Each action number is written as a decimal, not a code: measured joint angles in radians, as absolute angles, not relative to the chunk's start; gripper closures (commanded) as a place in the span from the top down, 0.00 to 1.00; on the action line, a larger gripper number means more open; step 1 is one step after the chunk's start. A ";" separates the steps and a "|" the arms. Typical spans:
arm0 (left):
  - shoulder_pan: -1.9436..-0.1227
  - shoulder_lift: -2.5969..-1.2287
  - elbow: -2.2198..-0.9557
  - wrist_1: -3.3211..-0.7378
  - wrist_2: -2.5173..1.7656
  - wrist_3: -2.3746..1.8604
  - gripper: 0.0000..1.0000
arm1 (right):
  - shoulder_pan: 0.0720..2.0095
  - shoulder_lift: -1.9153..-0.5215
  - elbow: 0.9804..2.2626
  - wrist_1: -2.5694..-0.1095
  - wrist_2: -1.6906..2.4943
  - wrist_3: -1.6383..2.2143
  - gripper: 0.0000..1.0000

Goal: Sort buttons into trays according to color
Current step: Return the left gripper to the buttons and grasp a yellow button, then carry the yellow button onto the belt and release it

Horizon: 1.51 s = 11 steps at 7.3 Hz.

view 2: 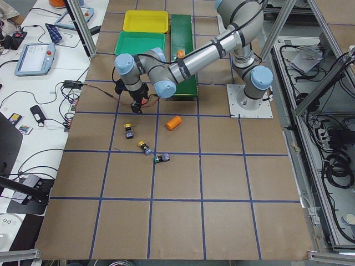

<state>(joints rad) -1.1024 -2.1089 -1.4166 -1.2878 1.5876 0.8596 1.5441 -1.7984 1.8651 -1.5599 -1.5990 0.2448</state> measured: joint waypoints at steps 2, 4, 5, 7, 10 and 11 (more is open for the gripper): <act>-1.057 -2.256 -1.356 -1.101 1.590 1.128 1.00 | 1.544 -1.803 1.865 -1.557 -1.606 0.249 1.00; -1.047 -2.319 -1.346 -1.036 1.589 1.287 0.75 | 1.545 -1.804 1.867 -1.552 -1.607 0.248 1.00; -1.045 -2.330 -1.347 -1.029 1.589 1.324 0.12 | 1.545 -1.803 1.869 -1.550 -1.606 0.247 1.00; -1.048 -2.327 -1.364 -1.036 1.592 1.332 0.00 | 1.545 -1.804 1.878 -1.548 -1.607 0.245 1.00; -1.063 -2.198 -1.463 -1.168 1.589 1.139 0.00 | 1.544 -1.796 1.908 -1.560 -1.605 0.238 1.00; -1.082 -2.116 -1.521 -1.219 1.585 1.029 0.00 | 1.543 -1.795 1.911 -1.561 -1.606 0.237 1.00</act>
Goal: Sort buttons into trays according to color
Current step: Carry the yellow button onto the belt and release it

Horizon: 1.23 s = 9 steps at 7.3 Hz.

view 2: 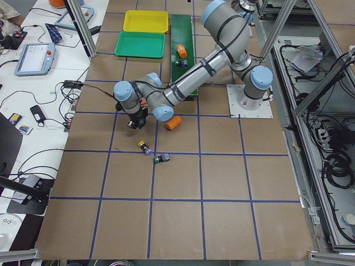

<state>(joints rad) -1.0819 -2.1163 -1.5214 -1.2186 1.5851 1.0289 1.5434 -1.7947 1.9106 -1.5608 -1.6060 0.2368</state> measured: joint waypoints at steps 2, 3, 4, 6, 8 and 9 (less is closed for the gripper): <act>-1.147 -1.921 -1.702 -1.254 1.578 0.783 0.00 | 1.543 -1.794 1.913 -1.560 -1.607 0.238 1.00; -1.174 -1.815 -1.810 -1.256 1.575 0.660 0.00 | 1.543 -1.794 1.915 -1.559 -1.607 0.240 1.00; -1.205 -1.718 -1.913 -1.255 1.573 0.516 0.00 | 1.543 -1.794 1.919 -1.558 -1.607 0.241 1.00; -1.340 -1.596 -2.045 -1.244 1.573 0.197 0.00 | 1.543 -1.793 1.929 -1.559 -1.606 0.242 1.00; -1.461 -1.548 -2.118 -1.234 1.577 0.004 0.47 | 1.545 -1.795 1.932 -1.561 -1.599 0.243 1.00; -1.481 -1.550 -2.141 -1.216 1.575 -0.038 0.86 | 1.545 -1.795 1.933 -1.566 -1.597 0.243 1.00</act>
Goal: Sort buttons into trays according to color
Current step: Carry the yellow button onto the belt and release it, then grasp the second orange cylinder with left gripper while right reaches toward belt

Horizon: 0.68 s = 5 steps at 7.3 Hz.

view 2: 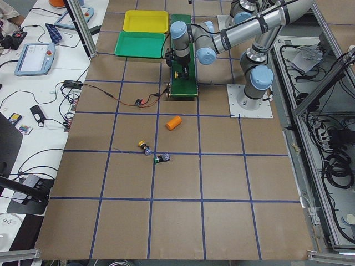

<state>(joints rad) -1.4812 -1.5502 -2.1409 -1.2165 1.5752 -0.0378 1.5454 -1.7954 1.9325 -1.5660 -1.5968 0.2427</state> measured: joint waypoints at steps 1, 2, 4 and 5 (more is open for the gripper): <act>-1.489 -1.562 -2.151 -1.194 1.574 -0.062 1.00 | 1.546 -1.794 1.933 -1.584 -1.598 0.242 1.00; -1.487 -1.567 -2.148 -1.177 1.574 -0.074 1.00 | 1.547 -1.792 1.934 -1.608 -1.598 0.242 1.00; -1.439 -1.564 -2.091 -1.180 1.581 -0.039 1.00 | 1.548 -1.791 1.934 -1.623 -1.597 0.242 1.00; -1.375 -1.562 -2.067 -1.194 1.582 0.019 1.00 | 1.548 -1.791 1.934 -1.625 -1.598 0.242 1.00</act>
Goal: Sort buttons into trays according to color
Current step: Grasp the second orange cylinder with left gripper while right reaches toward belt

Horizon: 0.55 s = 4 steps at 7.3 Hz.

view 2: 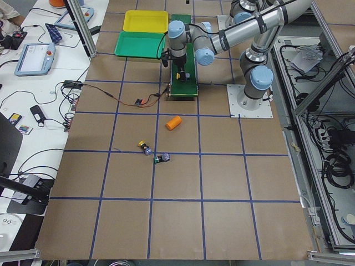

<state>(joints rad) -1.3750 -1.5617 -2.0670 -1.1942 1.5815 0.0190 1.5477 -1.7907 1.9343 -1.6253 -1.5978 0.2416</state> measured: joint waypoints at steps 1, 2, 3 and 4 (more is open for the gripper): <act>-1.281 -1.565 -2.060 -1.207 1.580 0.084 1.00 | 1.548 -1.790 1.934 -1.627 -1.594 0.242 1.00; -1.195 -1.576 -2.059 -1.208 1.580 0.126 1.00 | 1.548 -1.790 1.934 -1.633 -1.590 0.243 1.00; -1.126 -1.595 -2.055 -1.200 1.581 0.165 1.00 | 1.548 -1.789 1.935 -1.656 -1.589 0.243 1.00; -1.057 -1.626 -2.054 -1.168 1.579 0.202 1.00 | 1.548 -1.782 1.935 -1.706 -1.588 0.243 1.00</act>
<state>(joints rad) -1.0571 -1.6259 -2.0537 -1.1682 1.5794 0.2022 1.5478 -1.7817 1.9350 -1.7056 -1.5884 0.2432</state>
